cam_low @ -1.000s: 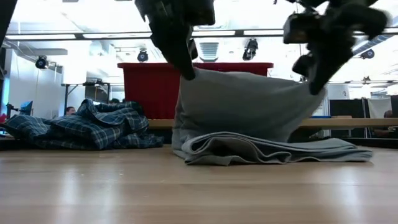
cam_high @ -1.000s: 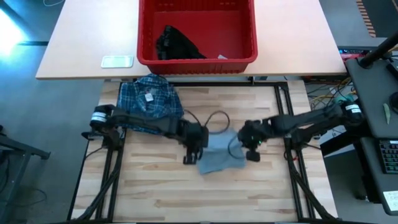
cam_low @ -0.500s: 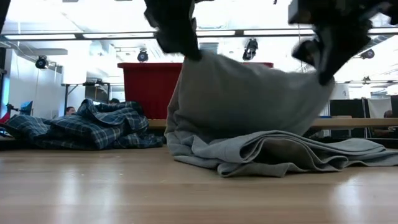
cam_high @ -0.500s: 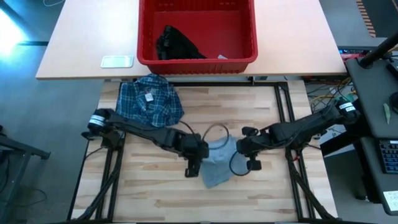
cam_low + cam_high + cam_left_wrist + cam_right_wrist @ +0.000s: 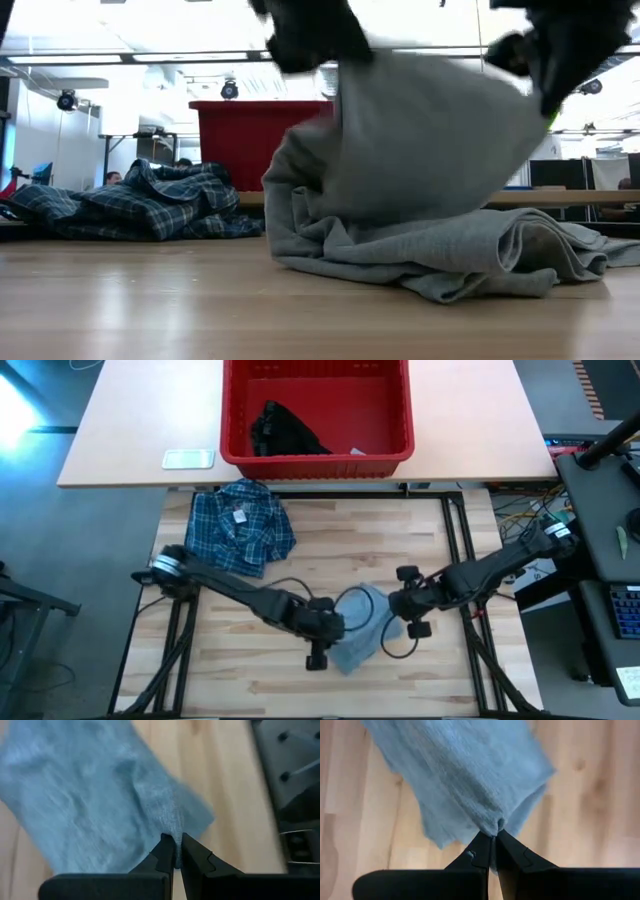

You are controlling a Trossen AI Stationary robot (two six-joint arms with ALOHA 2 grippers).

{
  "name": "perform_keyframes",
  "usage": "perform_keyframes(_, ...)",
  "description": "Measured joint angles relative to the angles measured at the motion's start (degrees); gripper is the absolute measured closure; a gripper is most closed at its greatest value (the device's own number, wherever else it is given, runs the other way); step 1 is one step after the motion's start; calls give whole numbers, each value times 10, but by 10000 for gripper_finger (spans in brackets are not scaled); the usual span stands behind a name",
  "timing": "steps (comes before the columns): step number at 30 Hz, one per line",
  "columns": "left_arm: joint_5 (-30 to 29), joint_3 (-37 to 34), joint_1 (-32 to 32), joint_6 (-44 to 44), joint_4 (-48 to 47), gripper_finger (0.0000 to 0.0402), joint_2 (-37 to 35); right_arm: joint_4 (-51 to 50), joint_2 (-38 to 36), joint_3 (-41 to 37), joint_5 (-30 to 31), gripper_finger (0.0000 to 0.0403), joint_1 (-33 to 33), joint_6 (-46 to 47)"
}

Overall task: Fold Laundry from Bin
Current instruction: Fold the gray shirt

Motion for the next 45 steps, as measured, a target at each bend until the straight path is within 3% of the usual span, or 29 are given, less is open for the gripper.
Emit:
perform_keyframes(3, 17, 4, -5, -4, 25, 401, 37, 41, 0, -49, -17, 391, 10, 19)
perform_keyframes(8, 102, 6, -12, -7, 116, 401, 87, 77, 10, -92, -33, 390, 13, 32)
perform_keyframes(14, 150, 6, -10, -18, 104, 401, 86, 104, 27, -94, -68, 388, 27, 27)
perform_keyframes(17, 152, 6, -11, -43, 92, 395, 82, 102, 31, -87, -88, 365, 33, 23)
perform_keyframes(20, 155, 8, -11, -77, 95, 366, 79, 83, 31, -71, -92, 320, 34, 33)
perform_keyframes(25, 161, 18, -12, -94, 84, 285, 80, 28, 31, -17, -55, 232, 34, 42)
perform_keyframes(29, 164, 53, -12, -79, -8, 218, 72, 45, 31, 14, -33, 190, 34, 57)
perform_keyframes(33, 77, 83, -12, -45, -102, 176, 42, 186, 35, -20, -4, 184, 39, 61)
perform_keyframes(37, -40, 53, -7, -54, -144, 169, 26, 351, 65, -88, -2, 183, 40, 67)
perform_keyframes(40, -101, 1, -7, -69, -86, 175, 27, 453, 96, -131, -2, 184, 40, 70)
perform_keyframes(45, -113, -99, -17, -81, 88, 188, 56, 569, 134, -213, 33, 184, 41, 95)
